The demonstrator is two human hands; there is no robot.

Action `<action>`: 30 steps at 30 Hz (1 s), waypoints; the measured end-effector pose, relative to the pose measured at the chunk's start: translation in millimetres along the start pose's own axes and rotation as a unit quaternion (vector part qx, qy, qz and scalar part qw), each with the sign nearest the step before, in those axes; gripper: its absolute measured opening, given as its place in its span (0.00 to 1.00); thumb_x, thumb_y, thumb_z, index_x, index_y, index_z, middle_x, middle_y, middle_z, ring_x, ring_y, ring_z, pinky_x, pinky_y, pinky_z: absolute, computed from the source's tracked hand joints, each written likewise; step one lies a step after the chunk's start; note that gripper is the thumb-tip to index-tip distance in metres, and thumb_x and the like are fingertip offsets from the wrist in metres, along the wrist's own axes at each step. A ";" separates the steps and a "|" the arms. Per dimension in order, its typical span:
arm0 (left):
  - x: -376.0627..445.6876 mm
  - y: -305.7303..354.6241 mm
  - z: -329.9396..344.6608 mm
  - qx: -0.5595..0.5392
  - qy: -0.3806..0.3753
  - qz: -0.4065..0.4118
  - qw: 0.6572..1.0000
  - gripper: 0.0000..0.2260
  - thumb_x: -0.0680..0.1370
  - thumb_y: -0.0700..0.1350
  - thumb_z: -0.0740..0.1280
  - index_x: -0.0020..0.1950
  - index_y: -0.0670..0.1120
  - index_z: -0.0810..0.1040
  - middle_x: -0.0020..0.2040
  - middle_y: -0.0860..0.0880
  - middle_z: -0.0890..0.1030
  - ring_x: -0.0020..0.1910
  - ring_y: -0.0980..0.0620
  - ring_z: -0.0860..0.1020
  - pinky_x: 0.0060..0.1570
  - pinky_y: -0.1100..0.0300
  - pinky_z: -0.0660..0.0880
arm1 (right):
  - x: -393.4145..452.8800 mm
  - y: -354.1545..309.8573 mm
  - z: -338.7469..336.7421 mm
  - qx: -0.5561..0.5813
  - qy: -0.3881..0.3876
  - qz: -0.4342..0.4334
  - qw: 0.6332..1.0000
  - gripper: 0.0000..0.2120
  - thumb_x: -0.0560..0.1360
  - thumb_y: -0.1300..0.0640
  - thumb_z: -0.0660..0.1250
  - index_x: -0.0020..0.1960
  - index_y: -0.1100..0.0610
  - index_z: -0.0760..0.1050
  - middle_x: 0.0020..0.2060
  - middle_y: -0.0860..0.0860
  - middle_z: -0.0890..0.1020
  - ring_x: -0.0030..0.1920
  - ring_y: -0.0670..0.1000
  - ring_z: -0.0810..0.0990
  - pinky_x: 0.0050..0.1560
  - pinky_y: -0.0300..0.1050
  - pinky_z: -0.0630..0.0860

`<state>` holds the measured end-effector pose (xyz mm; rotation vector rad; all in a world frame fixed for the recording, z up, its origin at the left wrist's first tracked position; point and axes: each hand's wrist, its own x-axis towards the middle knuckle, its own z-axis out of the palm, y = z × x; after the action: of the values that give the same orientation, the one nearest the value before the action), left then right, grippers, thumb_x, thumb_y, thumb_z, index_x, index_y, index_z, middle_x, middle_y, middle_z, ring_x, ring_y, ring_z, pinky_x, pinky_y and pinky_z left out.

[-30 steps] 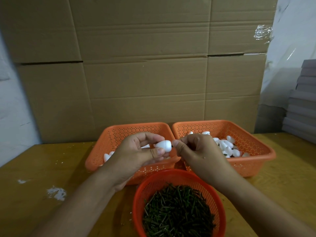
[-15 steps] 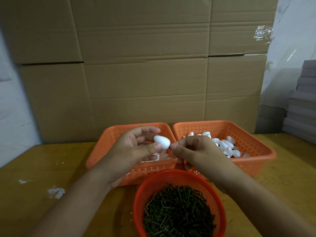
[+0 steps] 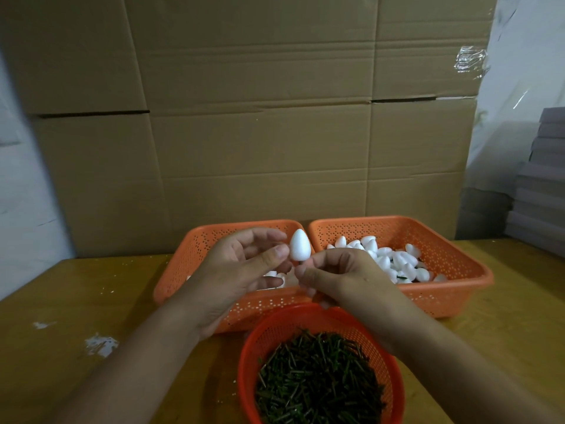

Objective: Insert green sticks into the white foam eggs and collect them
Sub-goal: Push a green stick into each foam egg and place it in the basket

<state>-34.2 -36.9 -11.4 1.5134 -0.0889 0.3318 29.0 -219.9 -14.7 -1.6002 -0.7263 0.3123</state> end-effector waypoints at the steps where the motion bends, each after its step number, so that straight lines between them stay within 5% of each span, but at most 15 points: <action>1: -0.1 -0.3 -0.1 0.005 -0.003 -0.001 1.000 0.18 0.68 0.51 0.77 0.56 0.47 0.83 0.53 0.44 0.85 0.51 0.48 0.84 0.45 0.58 0.80 | -0.1 0.5 -0.5 -0.002 0.002 -0.001 1.000 0.08 0.77 0.56 0.71 0.42 0.59 0.83 0.33 0.54 0.80 0.34 0.47 0.76 0.35 0.39 0.73; 10: -0.8 -1.6 -0.4 0.061 -0.026 -0.007 0.998 0.17 0.70 0.48 0.77 0.58 0.47 0.83 0.57 0.45 0.85 0.56 0.45 0.84 0.54 0.53 0.82 | 0.0 3.7 1.0 -0.038 -0.002 -0.007 0.999 0.08 0.75 0.55 0.74 0.40 0.58 0.84 0.30 0.52 0.79 0.33 0.50 0.73 0.37 0.48 0.69; 15: -0.9 -1.7 -1.7 0.081 -0.042 -0.011 0.996 0.17 0.74 0.48 0.75 0.61 0.45 0.81 0.57 0.46 0.85 0.56 0.46 0.84 0.54 0.54 0.81 | 0.8 5.0 0.5 -0.055 -0.006 -0.019 0.998 0.08 0.75 0.53 0.73 0.39 0.56 0.84 0.29 0.49 0.80 0.30 0.44 0.74 0.33 0.38 0.70; 20: -0.3 -1.0 -3.6 0.073 -0.056 -0.021 0.996 0.19 0.73 0.48 0.74 0.62 0.45 0.81 0.57 0.45 0.85 0.56 0.45 0.84 0.51 0.57 0.80 | 1.3 6.7 -0.4 -0.064 -0.014 -0.024 0.998 0.08 0.77 0.55 0.72 0.40 0.57 0.84 0.29 0.50 0.81 0.32 0.49 0.75 0.36 0.45 0.71; 30: -0.7 0.1 -3.1 0.048 -0.071 -0.036 0.996 0.18 0.74 0.46 0.72 0.64 0.44 0.81 0.54 0.41 0.85 0.51 0.46 0.82 0.49 0.57 0.79 | -0.3 4.6 1.8 -0.059 -0.035 -0.026 0.997 0.10 0.79 0.59 0.68 0.40 0.61 0.82 0.31 0.50 0.81 0.34 0.45 0.78 0.35 0.36 0.73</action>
<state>-35.3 -34.0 -11.6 1.6297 -0.1310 0.1722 29.0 -218.7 -19.5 -1.6843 -0.8531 0.2933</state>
